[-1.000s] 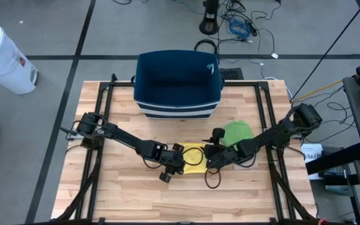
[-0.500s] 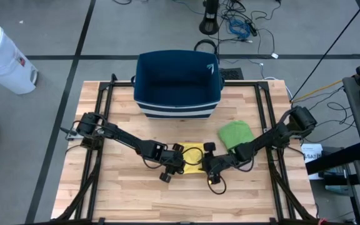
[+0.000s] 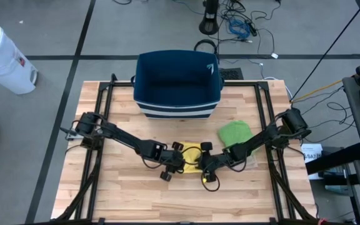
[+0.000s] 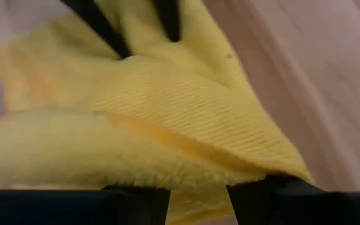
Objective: Fold towel
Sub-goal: Fold the yellow towel
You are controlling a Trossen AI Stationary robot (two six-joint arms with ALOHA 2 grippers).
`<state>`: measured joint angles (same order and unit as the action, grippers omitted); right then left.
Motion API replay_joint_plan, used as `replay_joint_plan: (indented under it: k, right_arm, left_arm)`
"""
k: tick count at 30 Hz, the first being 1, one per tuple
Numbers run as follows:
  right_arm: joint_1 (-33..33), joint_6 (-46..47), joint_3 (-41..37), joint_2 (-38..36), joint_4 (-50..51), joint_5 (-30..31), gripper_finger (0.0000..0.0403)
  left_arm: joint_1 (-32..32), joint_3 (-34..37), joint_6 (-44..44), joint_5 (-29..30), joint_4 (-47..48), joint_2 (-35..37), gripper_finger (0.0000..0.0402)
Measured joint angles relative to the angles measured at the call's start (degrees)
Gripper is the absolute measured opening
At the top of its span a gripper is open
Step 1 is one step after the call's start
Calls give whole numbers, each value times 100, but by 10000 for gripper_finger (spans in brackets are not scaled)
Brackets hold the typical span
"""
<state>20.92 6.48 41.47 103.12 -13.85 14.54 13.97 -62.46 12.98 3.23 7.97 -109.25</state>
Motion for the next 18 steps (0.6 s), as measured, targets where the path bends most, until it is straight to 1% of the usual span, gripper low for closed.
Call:
replay_joint_plan:
  k: [6,10,12,13,15,17,18]
  right_arm:
    - [51,44,-4,-49,70,-80,139]
    - [47,66,-7,-49,95,-91,139]
    - [40,109,-5,-49,118,-99,139]
    - [40,127,-7,-49,119,-85,139]
    - [43,156,-7,-47,134,29,139]
    - [51,188,-9,-45,141,204,139]
    - [51,188,-10,-45,150,265,139]
  left_arm:
    - [-37,-2,451,599,209,384,142]
    - [-156,-2,520,1363,844,777,142]
    - [-206,-2,392,1677,1197,991,142]
    - [-228,-4,279,1741,1340,1095,142]
    - [-243,-2,56,1704,1469,1261,142]
    - [-199,-2,-77,1395,1313,1382,142]
    - [-155,-4,-121,1141,1145,1412,142]
